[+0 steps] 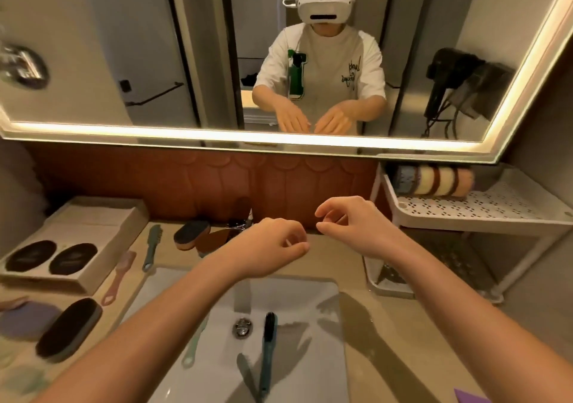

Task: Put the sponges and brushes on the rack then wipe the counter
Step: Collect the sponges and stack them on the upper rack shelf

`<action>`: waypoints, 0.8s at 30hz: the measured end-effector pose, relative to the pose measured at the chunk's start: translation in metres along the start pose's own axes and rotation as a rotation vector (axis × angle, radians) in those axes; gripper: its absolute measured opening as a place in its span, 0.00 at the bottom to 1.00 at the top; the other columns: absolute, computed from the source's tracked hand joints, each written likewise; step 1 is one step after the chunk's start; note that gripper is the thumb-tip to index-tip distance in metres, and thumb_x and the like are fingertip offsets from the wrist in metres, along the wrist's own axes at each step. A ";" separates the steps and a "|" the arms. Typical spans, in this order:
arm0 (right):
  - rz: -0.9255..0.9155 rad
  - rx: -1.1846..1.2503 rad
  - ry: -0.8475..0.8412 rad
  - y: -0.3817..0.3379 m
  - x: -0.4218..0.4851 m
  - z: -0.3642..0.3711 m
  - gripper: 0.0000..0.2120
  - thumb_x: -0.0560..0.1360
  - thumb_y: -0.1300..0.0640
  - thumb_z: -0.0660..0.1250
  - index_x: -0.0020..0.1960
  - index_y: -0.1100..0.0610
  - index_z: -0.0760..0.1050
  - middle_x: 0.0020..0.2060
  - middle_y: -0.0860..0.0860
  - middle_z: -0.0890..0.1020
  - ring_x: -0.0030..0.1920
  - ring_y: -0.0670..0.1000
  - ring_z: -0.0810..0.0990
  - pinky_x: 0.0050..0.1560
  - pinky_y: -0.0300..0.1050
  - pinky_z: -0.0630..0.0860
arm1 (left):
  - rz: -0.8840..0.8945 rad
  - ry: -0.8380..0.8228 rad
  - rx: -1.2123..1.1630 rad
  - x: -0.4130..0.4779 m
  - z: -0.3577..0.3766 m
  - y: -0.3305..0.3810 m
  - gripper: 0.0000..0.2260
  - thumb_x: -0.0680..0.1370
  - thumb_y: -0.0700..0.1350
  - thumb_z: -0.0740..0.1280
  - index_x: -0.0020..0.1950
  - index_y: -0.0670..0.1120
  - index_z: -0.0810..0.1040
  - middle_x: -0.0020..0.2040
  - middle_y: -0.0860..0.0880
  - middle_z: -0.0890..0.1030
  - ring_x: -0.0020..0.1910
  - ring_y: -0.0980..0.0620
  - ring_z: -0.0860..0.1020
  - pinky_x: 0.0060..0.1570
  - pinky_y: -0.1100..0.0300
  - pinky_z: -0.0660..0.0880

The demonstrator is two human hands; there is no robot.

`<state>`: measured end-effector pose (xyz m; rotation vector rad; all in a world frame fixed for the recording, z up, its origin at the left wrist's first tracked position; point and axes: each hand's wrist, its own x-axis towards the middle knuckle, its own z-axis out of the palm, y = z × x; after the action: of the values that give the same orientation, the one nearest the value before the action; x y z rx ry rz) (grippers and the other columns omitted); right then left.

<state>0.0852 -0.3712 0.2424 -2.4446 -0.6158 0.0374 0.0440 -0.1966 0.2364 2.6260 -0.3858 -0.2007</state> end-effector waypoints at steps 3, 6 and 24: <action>-0.017 0.005 -0.079 -0.028 0.020 0.041 0.10 0.75 0.50 0.66 0.55 0.50 0.78 0.44 0.45 0.79 0.44 0.44 0.78 0.50 0.42 0.76 | -0.073 -0.001 -0.004 -0.026 -0.006 -0.044 0.13 0.79 0.53 0.60 0.58 0.49 0.77 0.53 0.52 0.80 0.51 0.56 0.78 0.56 0.54 0.76; -0.033 0.031 -0.172 -0.055 0.040 0.085 0.07 0.75 0.52 0.66 0.52 0.49 0.77 0.46 0.47 0.81 0.45 0.46 0.81 0.49 0.43 0.78 | -0.153 -0.015 -0.002 -0.050 -0.011 -0.085 0.13 0.79 0.54 0.60 0.59 0.50 0.76 0.55 0.53 0.79 0.52 0.56 0.77 0.55 0.56 0.75; 0.040 -0.024 -0.495 -0.144 0.120 0.303 0.12 0.76 0.53 0.66 0.57 0.55 0.76 0.52 0.53 0.80 0.52 0.52 0.78 0.50 0.45 0.74 | -0.594 -0.017 -0.137 -0.153 0.006 -0.317 0.18 0.78 0.53 0.62 0.65 0.48 0.70 0.68 0.47 0.69 0.61 0.48 0.73 0.60 0.54 0.72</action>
<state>0.0808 -0.0484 0.0919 -2.4783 -0.7770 0.6694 -0.0278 0.1158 0.0917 2.5312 0.4009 -0.4226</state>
